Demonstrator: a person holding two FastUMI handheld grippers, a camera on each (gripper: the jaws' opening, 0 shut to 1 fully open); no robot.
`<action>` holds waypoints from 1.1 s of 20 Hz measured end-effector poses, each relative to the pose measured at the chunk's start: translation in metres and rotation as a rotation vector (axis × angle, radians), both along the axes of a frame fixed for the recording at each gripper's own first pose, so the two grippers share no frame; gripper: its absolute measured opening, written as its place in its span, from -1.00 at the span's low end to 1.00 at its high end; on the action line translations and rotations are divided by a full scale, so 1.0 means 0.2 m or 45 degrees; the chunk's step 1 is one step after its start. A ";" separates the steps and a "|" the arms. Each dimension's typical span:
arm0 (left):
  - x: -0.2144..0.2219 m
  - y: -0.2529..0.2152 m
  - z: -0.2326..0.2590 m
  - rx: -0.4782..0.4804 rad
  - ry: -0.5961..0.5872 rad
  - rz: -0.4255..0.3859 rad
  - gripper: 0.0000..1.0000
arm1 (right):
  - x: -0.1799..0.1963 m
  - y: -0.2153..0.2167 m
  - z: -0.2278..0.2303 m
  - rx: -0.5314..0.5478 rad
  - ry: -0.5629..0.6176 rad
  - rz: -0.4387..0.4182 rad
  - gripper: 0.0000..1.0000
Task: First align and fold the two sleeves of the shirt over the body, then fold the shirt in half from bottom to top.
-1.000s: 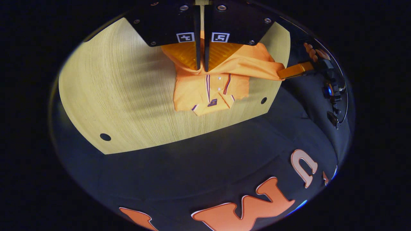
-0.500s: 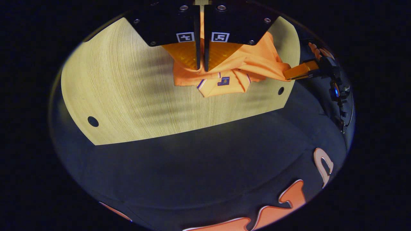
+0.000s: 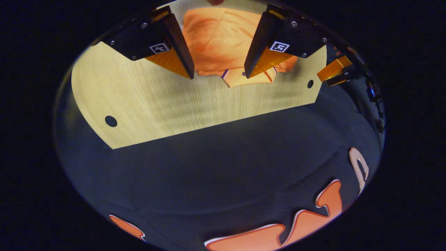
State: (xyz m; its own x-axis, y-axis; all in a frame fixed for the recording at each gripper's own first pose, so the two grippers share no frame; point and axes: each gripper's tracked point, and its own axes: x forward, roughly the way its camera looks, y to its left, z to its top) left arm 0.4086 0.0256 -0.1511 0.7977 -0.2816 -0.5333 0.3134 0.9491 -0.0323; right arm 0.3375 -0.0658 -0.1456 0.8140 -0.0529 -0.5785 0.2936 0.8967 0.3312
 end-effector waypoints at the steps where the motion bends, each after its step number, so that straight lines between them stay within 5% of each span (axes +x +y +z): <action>1: -0.02 0.00 0.06 -0.007 -0.029 0.015 0.97 | -0.03 -0.01 0.06 -0.038 -0.036 -0.003 0.81; 5: -0.20 0.01 0.31 -0.036 -0.158 0.059 0.98 | -0.20 0.01 0.28 -0.158 -0.161 0.011 0.97; 13: -0.71 -0.06 0.70 -0.085 -0.396 0.084 0.96 | -0.62 0.08 0.63 -0.403 -0.382 0.006 0.97; 22: -1.25 -0.04 0.82 -0.147 -0.626 0.156 0.96 | -1.08 0.17 0.73 -0.491 -0.570 0.000 0.97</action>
State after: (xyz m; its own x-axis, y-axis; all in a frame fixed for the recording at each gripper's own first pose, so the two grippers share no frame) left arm 0.1579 0.0168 0.0137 0.9769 -0.2055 -0.0579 0.2049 0.9787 -0.0156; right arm 0.1210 -0.0320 0.0005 0.9745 -0.1911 -0.1178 0.2004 0.9770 0.0728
